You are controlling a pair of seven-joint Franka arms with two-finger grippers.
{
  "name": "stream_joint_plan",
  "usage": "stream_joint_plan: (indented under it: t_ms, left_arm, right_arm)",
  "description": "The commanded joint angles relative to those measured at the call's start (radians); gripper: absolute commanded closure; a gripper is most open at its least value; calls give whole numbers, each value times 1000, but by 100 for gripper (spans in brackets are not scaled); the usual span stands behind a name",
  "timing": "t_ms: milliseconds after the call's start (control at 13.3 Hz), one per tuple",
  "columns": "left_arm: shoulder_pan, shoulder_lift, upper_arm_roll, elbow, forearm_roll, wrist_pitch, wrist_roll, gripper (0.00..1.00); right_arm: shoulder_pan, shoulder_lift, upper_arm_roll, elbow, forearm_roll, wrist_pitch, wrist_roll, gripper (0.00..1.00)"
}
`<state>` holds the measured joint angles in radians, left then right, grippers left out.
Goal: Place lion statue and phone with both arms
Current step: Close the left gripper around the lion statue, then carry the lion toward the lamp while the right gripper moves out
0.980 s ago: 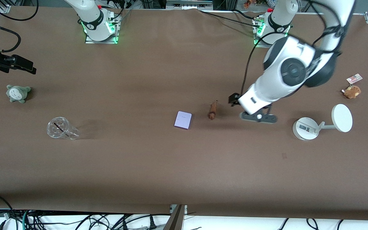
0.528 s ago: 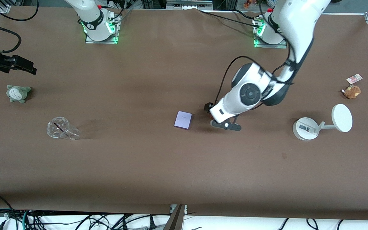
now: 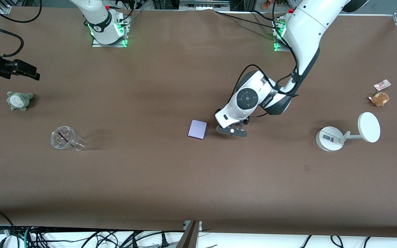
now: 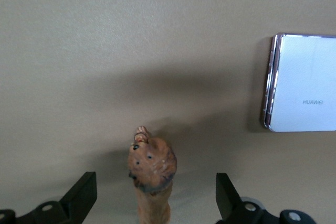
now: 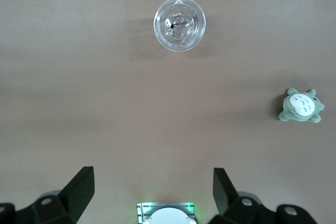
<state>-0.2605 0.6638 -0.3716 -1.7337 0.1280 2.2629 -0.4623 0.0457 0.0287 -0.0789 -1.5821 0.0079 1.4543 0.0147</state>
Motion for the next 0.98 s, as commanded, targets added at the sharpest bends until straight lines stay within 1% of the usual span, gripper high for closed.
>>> stream_joint_plan:
  t_ms: [0, 151, 302, 377, 528, 603, 678, 754, 829, 905]
  left_arm:
    - [-11, -1, 5, -9, 32, 15, -24, 6]
    - [-14, 10, 5, -7, 32, 18, -24, 36]
    - [-17, 17, 5, -6, 42, 18, -21, 51]
    - [-17, 16, 4, -6, 82, 18, -22, 60]
    - [-14, 8, 2, -1, 99, 15, -24, 80]
    - [-11, 2, 0, 2, 99, 7, -24, 85]
    - [-6, -12, 0, 6, 99, 3, -25, 87]
    - [0, -36, -1, 6, 91, -5, -27, 87]
    - [12, -70, -1, 8, 85, -52, -27, 87]
    - [23, -104, -3, 25, 84, -136, -24, 87]
  right_arm:
    - [-1, 5, 2, 20, 7, -14, 10, 0]
    - [-1, 5, 2, 20, 7, -14, 10, 0]
    - [2, 5, 2, 20, 7, -14, 11, 0]
    - [2, 5, 2, 20, 7, -14, 11, 0]
    - [5, 5, 4, 20, 7, -14, 10, 0]
    - [5, 7, 5, 20, 7, -15, 7, 0]
    - [9, 8, 7, 19, 7, -15, 8, 0]
    - [17, 13, 7, 20, 7, -12, 11, 0]
    - [20, 13, 7, 20, 9, -2, 11, 0]
    - [28, 23, 8, 22, 9, 9, 11, 0]
